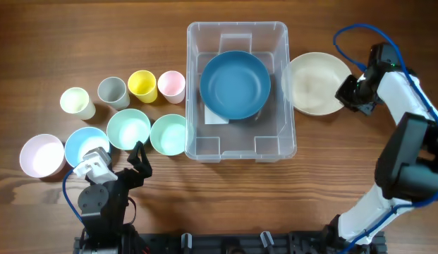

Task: Pack container
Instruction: 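Grasp the cream bowl rim with the right gripper and lift, then lower the cream bowl onto the blue plate in the container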

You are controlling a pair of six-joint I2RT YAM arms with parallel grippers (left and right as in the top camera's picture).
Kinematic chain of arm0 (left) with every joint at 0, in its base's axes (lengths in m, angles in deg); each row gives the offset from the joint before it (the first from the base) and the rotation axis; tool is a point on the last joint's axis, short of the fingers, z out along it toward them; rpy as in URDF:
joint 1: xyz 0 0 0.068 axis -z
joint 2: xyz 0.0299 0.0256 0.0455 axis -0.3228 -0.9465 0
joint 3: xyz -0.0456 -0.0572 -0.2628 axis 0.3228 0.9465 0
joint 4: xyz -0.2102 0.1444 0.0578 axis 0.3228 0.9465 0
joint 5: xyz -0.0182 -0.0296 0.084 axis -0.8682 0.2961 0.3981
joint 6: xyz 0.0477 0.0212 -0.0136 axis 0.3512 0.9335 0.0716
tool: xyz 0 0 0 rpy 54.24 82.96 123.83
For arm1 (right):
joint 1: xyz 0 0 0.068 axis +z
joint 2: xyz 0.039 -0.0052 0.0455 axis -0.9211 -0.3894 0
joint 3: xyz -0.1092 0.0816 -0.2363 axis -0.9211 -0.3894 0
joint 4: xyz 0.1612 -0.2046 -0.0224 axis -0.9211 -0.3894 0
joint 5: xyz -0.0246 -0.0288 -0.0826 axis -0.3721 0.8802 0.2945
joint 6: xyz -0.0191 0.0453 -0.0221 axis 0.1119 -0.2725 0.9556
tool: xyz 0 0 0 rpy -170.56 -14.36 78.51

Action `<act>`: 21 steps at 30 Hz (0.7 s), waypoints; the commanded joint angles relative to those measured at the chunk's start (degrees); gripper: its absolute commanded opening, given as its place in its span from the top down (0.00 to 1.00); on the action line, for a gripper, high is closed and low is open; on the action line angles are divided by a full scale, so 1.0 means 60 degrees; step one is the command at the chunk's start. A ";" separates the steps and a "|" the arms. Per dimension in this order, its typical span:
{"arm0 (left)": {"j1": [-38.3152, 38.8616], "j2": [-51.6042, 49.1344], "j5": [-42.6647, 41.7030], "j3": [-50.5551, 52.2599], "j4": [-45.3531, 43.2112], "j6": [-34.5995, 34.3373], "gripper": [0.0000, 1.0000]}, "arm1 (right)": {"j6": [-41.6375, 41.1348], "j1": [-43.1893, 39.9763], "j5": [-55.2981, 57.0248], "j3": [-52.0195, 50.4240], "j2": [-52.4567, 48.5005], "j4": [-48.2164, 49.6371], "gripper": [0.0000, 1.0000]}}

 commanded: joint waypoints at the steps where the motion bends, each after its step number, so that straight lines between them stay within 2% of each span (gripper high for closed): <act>1: 0.0044 0.0040 0.0025 0.0029 -0.0040 0.0226 0.00 | -0.0550 0.0004 0.1162 0.0004 0.2004 -0.0066 0.96; 5: 0.0044 0.0040 0.0025 0.0029 -0.0040 0.0226 0.00 | -0.0958 0.0568 -0.0353 0.0004 0.4725 0.0270 0.96; 9: 0.0044 0.0040 0.0025 0.0029 -0.0040 0.0226 0.00 | -0.0885 0.2233 -0.0678 0.0004 0.5861 0.0452 0.96; 13: 0.0044 0.0040 0.0025 0.0029 -0.0040 0.0226 0.00 | -0.0965 0.4375 -0.0448 0.0000 0.4954 0.0645 0.96; 16: 0.0044 0.0040 0.0025 0.0029 -0.0040 0.0226 0.00 | -0.0994 0.5049 0.0113 0.0000 0.3577 0.1064 0.96; 19: 0.0044 0.0040 0.0025 0.0029 -0.0040 0.0226 0.00 | -0.0962 0.5268 -0.0528 0.0000 0.2463 0.1497 0.96; 20: 0.0044 0.0040 0.0025 0.0029 -0.0040 0.0226 0.00 | -0.0962 0.5333 -0.0382 0.0000 0.2302 0.1541 0.94; 21: 0.0044 0.0040 0.0025 0.0029 -0.0040 0.0226 0.00 | -0.0951 0.5362 -0.0189 0.0000 0.2226 0.1654 0.71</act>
